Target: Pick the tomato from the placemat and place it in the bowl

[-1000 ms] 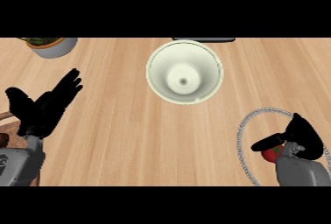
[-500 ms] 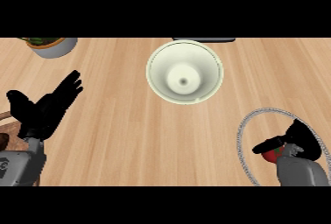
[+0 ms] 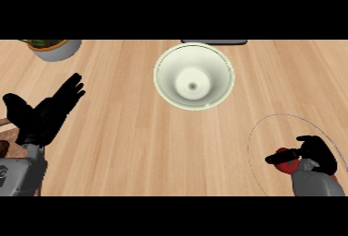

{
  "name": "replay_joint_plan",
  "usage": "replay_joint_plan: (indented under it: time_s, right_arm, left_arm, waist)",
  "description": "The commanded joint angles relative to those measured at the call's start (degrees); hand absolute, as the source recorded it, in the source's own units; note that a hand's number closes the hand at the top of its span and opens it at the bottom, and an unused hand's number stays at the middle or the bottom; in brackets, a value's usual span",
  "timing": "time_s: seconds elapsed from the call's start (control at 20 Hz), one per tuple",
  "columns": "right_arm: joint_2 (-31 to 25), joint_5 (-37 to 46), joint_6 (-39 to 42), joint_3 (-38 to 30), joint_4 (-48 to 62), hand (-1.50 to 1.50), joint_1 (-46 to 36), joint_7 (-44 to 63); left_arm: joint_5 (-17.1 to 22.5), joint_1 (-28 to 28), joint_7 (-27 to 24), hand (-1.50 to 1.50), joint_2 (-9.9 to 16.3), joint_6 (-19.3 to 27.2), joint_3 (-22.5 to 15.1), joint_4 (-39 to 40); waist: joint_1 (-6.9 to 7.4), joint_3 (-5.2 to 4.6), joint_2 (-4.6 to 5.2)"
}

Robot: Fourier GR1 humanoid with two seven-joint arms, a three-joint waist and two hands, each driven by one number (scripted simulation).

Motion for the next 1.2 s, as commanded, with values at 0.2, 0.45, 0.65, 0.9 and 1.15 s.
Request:
replay_joint_plan:
  time_s: [0.2,0.45,0.65,0.9,1.15]
  right_arm:
    - [0.2,3.3,-6.5,4.5,-0.3,1.5,4.5,-2.0]
    - [-3.4,2.6,-6.0,3.6,6.2,1.5,-3.6,-1.1]
    - [-2.8,2.0,-4.7,5.5,3.0,1.5,-2.1,-0.8]
    - [-8.5,-0.6,1.4,7.5,0.4,1.5,-2.9,-10.5]
    - [-16.1,-4.3,12.2,19.7,0.9,1.5,-6.9,-36.3]
  left_arm:
    - [-0.3,2.5,4.5,0.0,-0.6,-2.2,2.2,-5.9]
    - [-1.9,-0.5,3.2,0.0,-1.8,-3.7,4.4,-1.0]
    - [-3.8,-3.6,-2.1,0.0,-3.4,-5.2,5.0,6.5]
    - [-3.4,-1.0,1.2,0.0,-3.5,-4.3,5.0,1.0]
    - [-3.3,-3.6,2.0,0.0,-4.3,-4.9,3.1,0.2]
  waist:
    - [0.03,0.26,0.13]
    - [0.04,0.26,0.23]
    - [-0.2,0.24,0.25]
    - [0.21,0.27,0.21]
    - [3.79,0.58,0.76]
